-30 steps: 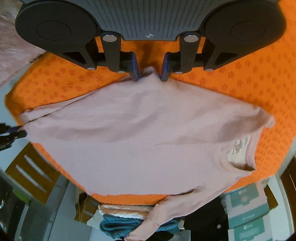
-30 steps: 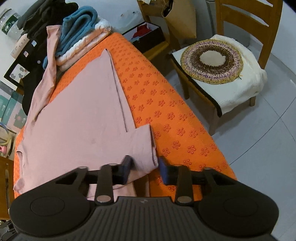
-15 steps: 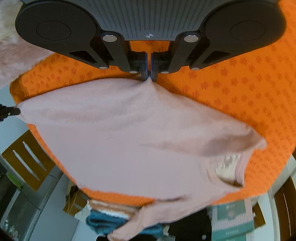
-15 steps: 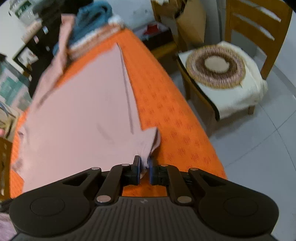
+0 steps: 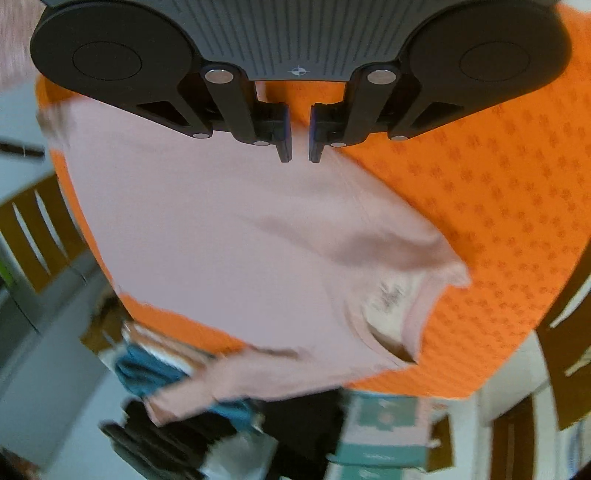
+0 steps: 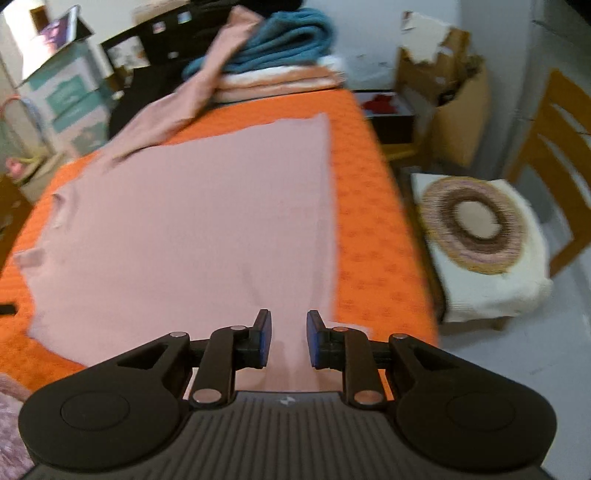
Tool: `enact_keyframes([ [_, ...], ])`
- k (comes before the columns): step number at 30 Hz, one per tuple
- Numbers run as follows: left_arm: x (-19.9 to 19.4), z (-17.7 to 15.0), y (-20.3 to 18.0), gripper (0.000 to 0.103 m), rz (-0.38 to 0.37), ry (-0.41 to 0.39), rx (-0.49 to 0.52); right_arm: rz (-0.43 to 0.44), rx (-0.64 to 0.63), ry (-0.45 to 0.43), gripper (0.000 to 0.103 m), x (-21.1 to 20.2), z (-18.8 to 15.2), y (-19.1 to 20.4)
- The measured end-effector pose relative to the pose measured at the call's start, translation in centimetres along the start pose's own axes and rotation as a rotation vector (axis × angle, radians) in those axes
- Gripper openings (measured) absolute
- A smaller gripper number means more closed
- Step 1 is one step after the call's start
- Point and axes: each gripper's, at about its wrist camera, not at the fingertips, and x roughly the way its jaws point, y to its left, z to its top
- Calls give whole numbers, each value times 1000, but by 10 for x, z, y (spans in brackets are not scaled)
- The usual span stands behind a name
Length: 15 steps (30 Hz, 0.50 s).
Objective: Fold clothes
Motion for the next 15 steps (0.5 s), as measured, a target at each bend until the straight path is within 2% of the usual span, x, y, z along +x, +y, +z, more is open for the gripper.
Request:
enact_keyframes([
  [3,9,19,11,11,22,-33,-57,45,-25,11,24,10,2,8],
  [6,18,35,23,16,26,-51,-98,79,-47,26,24,21,2,14],
  [10,27,54,36,16,39,-78,-137,76,-61,53,24,33,1,23],
  [15,42,70,60,16,58,-96,-243,45,-64,86,26,47,-8,23],
])
